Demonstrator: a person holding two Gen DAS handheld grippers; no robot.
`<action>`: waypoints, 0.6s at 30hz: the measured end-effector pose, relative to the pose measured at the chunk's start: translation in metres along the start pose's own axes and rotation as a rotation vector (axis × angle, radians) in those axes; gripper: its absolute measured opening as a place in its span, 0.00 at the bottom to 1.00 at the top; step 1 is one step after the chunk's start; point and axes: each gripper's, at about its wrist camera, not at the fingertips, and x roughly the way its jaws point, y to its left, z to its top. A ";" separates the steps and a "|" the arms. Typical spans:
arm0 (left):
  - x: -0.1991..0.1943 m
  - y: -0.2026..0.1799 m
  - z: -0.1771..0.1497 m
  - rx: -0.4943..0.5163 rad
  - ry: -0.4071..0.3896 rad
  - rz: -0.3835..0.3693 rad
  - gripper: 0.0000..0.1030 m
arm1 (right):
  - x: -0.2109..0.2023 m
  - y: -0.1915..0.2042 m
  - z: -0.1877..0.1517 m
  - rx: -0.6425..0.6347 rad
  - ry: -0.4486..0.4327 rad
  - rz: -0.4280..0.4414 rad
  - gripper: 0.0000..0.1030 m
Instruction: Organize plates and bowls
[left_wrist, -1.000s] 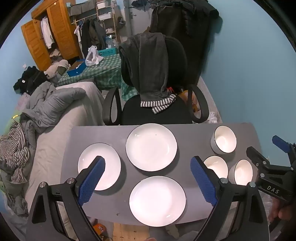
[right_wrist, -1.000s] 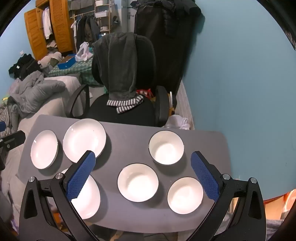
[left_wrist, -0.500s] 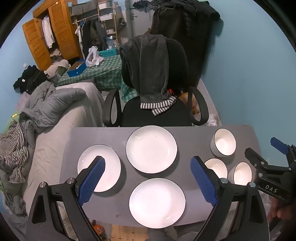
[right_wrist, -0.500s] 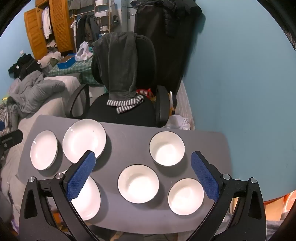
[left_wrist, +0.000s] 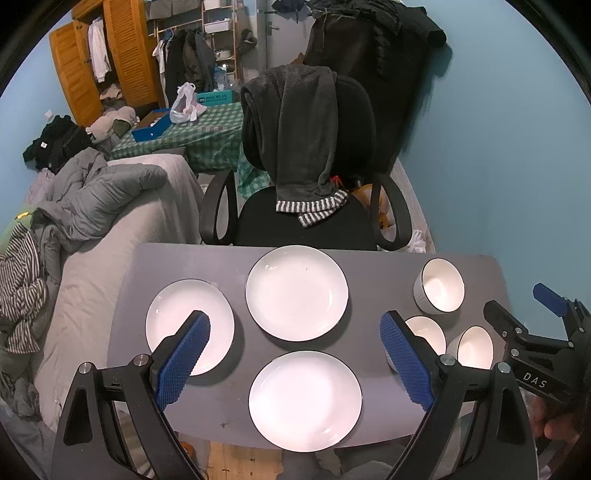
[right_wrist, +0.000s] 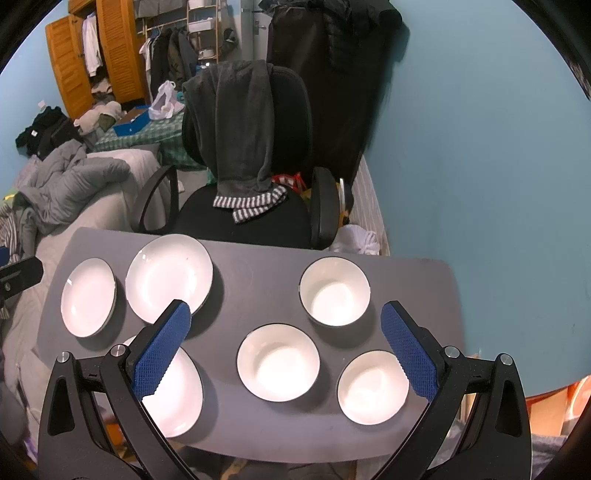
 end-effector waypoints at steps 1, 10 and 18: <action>0.001 0.001 -0.001 0.000 0.002 -0.001 0.92 | 0.000 0.000 0.000 0.000 0.000 0.000 0.98; 0.006 0.002 -0.002 -0.020 0.021 -0.025 0.92 | 0.000 0.002 -0.001 0.003 0.000 0.002 0.98; 0.004 0.000 -0.004 -0.012 0.021 -0.036 0.92 | 0.000 0.004 -0.003 0.002 -0.003 0.003 0.98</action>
